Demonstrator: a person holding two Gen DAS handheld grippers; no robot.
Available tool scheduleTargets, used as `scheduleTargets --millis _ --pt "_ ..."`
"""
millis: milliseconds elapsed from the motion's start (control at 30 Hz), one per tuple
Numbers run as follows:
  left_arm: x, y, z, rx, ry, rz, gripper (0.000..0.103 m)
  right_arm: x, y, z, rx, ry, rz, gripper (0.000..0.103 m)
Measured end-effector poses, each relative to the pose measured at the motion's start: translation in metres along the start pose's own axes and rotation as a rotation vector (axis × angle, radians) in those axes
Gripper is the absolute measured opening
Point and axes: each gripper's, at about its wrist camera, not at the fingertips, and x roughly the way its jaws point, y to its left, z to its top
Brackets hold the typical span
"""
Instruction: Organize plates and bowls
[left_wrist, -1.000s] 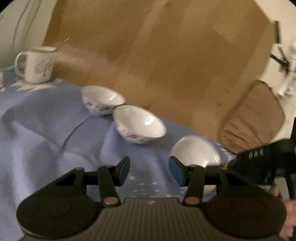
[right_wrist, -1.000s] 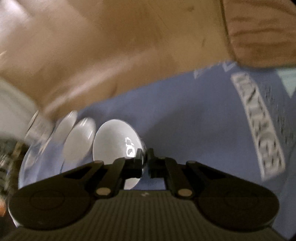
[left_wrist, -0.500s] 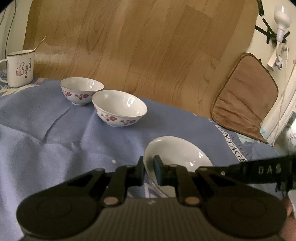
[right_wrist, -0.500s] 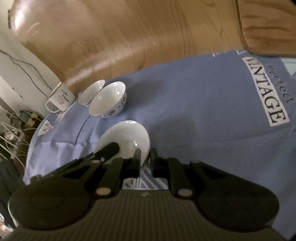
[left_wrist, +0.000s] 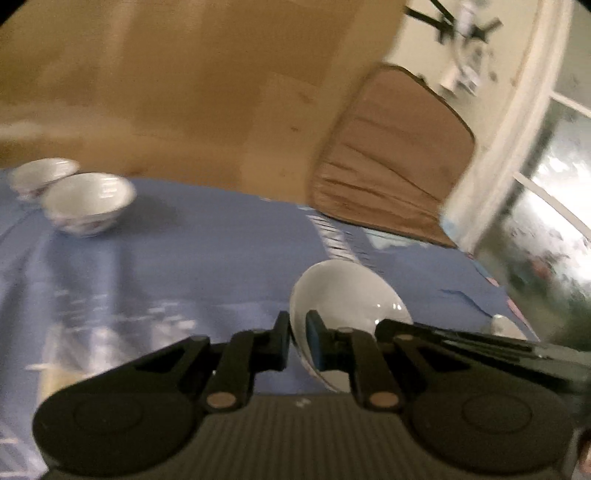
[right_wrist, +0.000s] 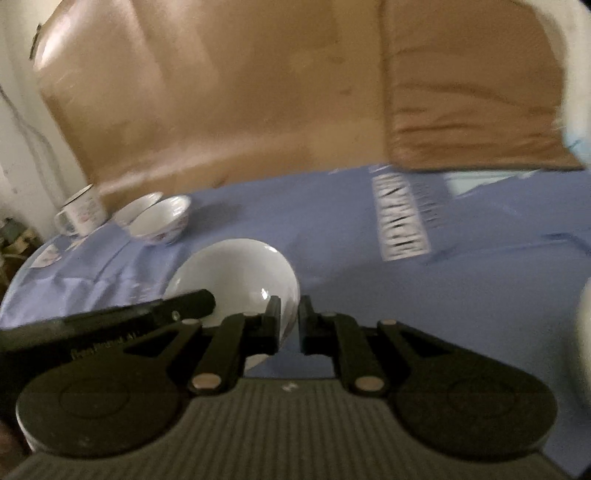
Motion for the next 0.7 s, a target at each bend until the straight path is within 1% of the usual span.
scheduleTargets --millis 100,233,333,400,433,467,500,533,567,633,700 --pt "0.023 -0.032 0.003 0.054 0.031 -0.027 0.011 -0.015 -0.021 0.001 0.010 -0.054 -0.068 0.012" --pt "0.051 -0.063 0.003 0.073 0.073 -0.068 0.011 -0.023 -0.054 0.003 0.041 -0.085 -0.164 0.012" --pt "0.065 -0.079 0.001 0.105 0.084 -0.059 0.012 -0.020 -0.073 0.005 0.067 -0.080 -0.203 0.012" --pt "0.074 -0.086 -0.001 0.118 0.097 -0.027 0.013 -0.016 -0.081 0.003 0.075 -0.071 -0.218 0.015" --pt "0.076 -0.088 -0.001 0.124 0.094 -0.013 0.018 -0.014 -0.084 0.002 0.076 -0.074 -0.234 0.015" --pt "0.075 -0.089 -0.001 0.130 0.091 -0.003 0.021 -0.015 -0.085 0.001 0.075 -0.087 -0.247 0.016" --pt "0.071 -0.088 0.000 0.132 0.080 0.003 0.026 -0.015 -0.086 0.000 0.075 -0.106 -0.257 0.020" --pt "0.067 -0.087 0.002 0.134 0.066 0.010 0.027 -0.017 -0.086 0.000 0.075 -0.123 -0.260 0.030" --pt "0.062 -0.084 0.004 0.137 0.050 0.021 0.028 -0.020 -0.085 -0.001 0.072 -0.152 -0.264 0.035" --pt "0.051 -0.078 0.008 0.136 0.023 0.039 0.029 -0.027 -0.080 -0.003 0.049 -0.197 -0.275 0.035" --pt "0.039 -0.070 0.012 0.139 -0.009 0.062 0.029 -0.031 -0.071 -0.003 0.025 -0.231 -0.267 0.035"
